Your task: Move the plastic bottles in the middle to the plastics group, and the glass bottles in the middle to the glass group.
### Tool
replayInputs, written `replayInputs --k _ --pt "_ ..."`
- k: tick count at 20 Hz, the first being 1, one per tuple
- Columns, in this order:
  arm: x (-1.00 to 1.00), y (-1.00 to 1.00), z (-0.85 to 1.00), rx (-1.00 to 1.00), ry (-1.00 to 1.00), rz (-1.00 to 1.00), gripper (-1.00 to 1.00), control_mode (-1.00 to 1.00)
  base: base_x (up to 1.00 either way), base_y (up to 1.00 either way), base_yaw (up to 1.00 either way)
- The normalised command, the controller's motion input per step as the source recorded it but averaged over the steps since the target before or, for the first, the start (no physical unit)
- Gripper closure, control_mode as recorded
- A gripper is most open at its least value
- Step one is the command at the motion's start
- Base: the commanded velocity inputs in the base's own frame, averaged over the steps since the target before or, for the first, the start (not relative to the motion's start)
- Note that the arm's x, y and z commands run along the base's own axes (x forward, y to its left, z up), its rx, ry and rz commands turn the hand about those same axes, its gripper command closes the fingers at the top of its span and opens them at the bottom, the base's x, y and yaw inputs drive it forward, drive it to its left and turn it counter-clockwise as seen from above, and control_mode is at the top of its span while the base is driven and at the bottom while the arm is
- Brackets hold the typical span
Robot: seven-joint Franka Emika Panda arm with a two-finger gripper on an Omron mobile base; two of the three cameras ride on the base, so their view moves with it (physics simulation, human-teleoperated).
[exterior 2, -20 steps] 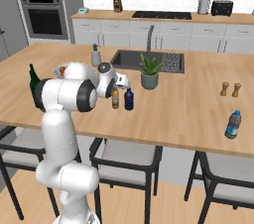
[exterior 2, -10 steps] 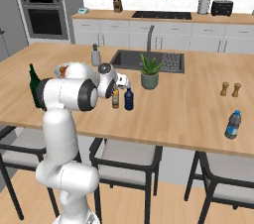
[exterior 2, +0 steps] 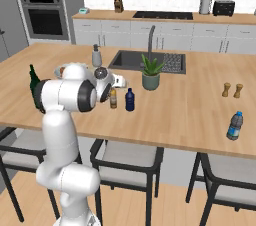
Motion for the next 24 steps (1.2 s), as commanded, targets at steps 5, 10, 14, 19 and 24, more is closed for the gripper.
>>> replayInputs --k 5,10,14,19,24 --pt "-0.55 0.05 0.29 0.05 -0.01 0.29 1.00 -1.00 0.00 0.00 0.00" --pt "-0.61 0.21 0.24 0.00 0.00 0.36 1.00 -1.00 0.00 0.00 0.00" --pt "-0.60 0.22 0.02 0.00 0.00 0.39 1.00 -1.00 0.00 0.00 0.00" --pt "-0.19 0.20 -0.07 -0.03 -0.04 0.30 1.00 -1.00 0.00 0.00 0.00" --pt "0.00 0.33 0.08 0.00 -0.01 0.18 1.00 -1.00 0.00 0.00 0.00"
